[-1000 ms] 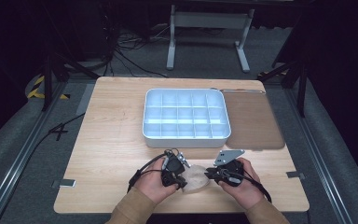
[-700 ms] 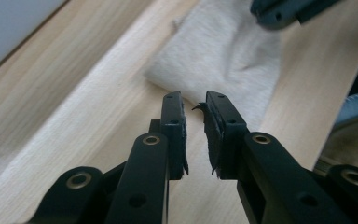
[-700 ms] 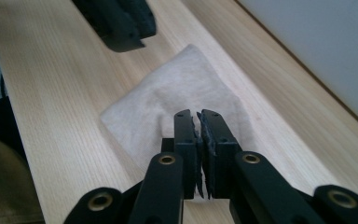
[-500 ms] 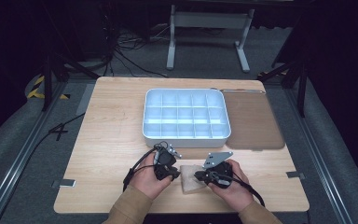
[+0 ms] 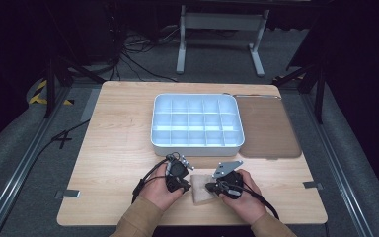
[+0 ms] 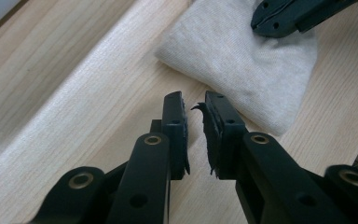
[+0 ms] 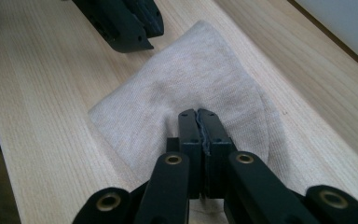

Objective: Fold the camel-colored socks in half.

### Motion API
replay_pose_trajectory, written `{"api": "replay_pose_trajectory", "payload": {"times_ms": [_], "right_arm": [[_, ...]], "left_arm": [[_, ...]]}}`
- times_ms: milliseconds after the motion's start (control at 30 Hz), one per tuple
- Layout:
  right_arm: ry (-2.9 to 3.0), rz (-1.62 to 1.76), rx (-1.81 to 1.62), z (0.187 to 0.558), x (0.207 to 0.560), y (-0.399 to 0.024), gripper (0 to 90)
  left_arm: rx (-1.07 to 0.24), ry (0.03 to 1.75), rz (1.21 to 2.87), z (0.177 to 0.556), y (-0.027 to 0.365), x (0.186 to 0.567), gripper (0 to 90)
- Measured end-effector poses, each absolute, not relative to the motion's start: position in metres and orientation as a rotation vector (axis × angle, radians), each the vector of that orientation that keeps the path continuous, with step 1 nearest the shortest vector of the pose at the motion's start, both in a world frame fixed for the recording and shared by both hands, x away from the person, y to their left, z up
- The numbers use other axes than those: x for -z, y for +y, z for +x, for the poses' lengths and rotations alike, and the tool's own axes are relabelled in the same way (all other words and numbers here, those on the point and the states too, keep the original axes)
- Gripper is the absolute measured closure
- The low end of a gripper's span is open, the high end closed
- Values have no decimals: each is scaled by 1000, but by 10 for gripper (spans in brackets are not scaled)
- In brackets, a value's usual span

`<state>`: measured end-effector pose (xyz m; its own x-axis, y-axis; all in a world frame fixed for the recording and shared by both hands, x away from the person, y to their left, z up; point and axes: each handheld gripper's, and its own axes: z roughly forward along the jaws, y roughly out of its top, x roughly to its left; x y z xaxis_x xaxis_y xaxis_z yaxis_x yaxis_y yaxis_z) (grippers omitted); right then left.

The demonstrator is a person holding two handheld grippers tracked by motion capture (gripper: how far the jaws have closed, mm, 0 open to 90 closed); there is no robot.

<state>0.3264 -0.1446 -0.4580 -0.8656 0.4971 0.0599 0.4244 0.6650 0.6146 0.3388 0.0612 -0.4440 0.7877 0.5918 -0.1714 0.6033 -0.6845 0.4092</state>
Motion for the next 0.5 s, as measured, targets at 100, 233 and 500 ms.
{"api": "replay_pose_trajectory", "payload": {"times_ms": [100, 233, 500], "right_arm": [[2759, 772, -983, 326, 458, -145, 894], [2755, 768, -991, 325, 459, -146, 893], [2747, 781, -1007, 324, 460, -148, 892]], "left_arm": [[36, 888, 2544, 339, 59, 446, 799], [28, 869, 2564, 339, 54, 449, 804], [7, 829, 2557, 338, 48, 448, 807]]}}
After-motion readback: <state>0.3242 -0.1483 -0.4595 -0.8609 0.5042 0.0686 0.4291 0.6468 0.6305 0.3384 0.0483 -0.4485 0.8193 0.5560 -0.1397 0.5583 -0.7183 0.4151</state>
